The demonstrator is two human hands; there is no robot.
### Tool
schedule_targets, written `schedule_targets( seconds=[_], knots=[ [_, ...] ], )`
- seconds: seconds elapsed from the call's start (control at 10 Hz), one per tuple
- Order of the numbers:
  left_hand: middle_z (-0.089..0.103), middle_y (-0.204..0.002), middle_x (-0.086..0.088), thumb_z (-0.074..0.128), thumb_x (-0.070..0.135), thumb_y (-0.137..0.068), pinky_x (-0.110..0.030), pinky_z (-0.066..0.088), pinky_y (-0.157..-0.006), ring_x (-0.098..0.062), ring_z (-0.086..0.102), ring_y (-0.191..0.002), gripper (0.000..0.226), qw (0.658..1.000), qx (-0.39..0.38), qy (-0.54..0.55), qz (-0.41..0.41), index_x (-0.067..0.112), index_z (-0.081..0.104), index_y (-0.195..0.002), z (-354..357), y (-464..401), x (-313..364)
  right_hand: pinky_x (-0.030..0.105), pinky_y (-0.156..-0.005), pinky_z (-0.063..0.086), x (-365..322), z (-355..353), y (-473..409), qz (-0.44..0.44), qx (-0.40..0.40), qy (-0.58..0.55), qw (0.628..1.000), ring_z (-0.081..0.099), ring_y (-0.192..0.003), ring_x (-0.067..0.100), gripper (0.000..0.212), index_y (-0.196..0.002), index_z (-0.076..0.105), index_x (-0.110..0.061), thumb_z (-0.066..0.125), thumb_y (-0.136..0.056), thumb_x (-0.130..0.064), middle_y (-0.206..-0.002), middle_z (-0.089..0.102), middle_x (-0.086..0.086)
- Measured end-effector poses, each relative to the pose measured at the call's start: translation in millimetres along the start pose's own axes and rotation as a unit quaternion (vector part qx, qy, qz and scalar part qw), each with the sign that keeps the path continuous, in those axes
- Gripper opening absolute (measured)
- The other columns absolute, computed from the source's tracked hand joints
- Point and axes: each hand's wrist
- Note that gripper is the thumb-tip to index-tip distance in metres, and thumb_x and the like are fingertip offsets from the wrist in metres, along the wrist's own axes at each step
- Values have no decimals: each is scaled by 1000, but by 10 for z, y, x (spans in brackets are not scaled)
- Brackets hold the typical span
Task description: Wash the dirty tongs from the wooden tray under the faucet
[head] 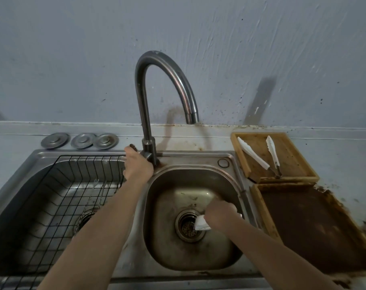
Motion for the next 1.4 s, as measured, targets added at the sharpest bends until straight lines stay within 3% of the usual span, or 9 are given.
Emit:
schedule_targets(
  seconds=[0.1, 0.2, 0.3, 0.4, 0.5, 0.7, 0.9, 1.2, 1.4],
  knots=[
    [51, -123, -19, 62, -1, -79, -49, 42, -97, -37, 50, -116, 61, 998, -24, 34, -44, 10, 27, -129, 43, 26, -68, 36, -92, 43, 136, 37, 37, -11, -23, -37, 999, 56, -111, 28, 34, -118, 58, -6, 40, -95, -23, -113, 61, 9],
    [27, -148, -21, 61, 16, -85, -46, 28, -112, -37, 28, -136, 73, 987, -43, 22, -151, 0, 19, -142, 243, 272, -51, 35, -81, 45, 369, -56, 95, -30, 59, -169, 983, 59, -98, 27, 34, -128, 49, -9, 40, -95, -16, -118, 58, 18],
    [26, -150, -22, 61, 29, -84, -41, 27, -113, -36, 27, -138, 77, 980, -127, 5, -154, -4, 22, -143, 599, 525, 117, 29, -73, 47, 731, -244, 166, -30, 160, -259, 952, 63, -82, 21, 39, -99, 60, -12, 34, -97, -42, -91, 63, 10],
    [51, -133, -13, 60, 23, -87, -31, 40, -101, -27, 49, -123, 50, 975, -217, 21, 29, 7, 43, -131, 906, 687, 420, 23, -61, 46, 1189, -371, 51, 24, 258, -369, 893, 61, -71, 11, 49, -101, 60, -12, 39, -90, -55, -82, 62, -1],
    [65, -115, -10, 46, 15, -94, -23, 43, -84, -22, 60, -105, 26, 920, -289, -33, 263, 9, 58, -116, 1088, 788, 768, 18, -54, 40, 1599, -483, -20, 67, 369, -364, 852, 57, -74, 11, 53, -122, 49, -9, 41, -91, -51, -106, 57, 7],
    [65, -100, -1, 45, 16, -94, -28, 53, -82, -13, 63, -92, 18, 835, -288, -108, 456, 14, 60, -102, 1480, 874, 1200, 30, -72, 39, 2068, -451, -321, 199, 400, -317, 837, 46, -86, 21, 43, -121, 45, -1, 44, -94, -35, -113, 46, 17],
    [58, -122, -8, 48, 13, -91, -44, 38, -100, -28, 46, -122, 23, 786, -302, -239, 484, 16, 52, -114, 1822, 903, 1262, 36, -87, 45, 2180, -362, -636, 224, 336, -303, 863, 50, -96, 25, 44, -119, 46, -2, 48, -92, -37, -118, 44, 18],
    [60, -119, -4, 52, 15, -89, -39, 45, -96, -25, 52, -117, 34, 824, -330, -172, 427, 25, 52, -121, 1840, 816, 1262, 35, -76, 54, 2232, -470, -950, 198, 354, -375, 834, 57, -88, 24, 43, -113, 52, -3, 49, -91, -40, -113, 52, 16],
    [41, -145, -14, 53, 11, -89, -51, 27, -113, -33, 29, -140, 75, 784, -386, -257, 413, 25, 12, -150, 1653, 882, 1263, 40, -94, 48, 2212, -404, -706, 148, 429, -350, 819, 57, -108, 26, 41, -122, 53, -9, 47, -93, -36, -119, 60, 12]
  ],
)
Point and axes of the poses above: each hand's wrist, its own y-axis away from the middle knuckle, its own z-axis out of the palm, x = y × z
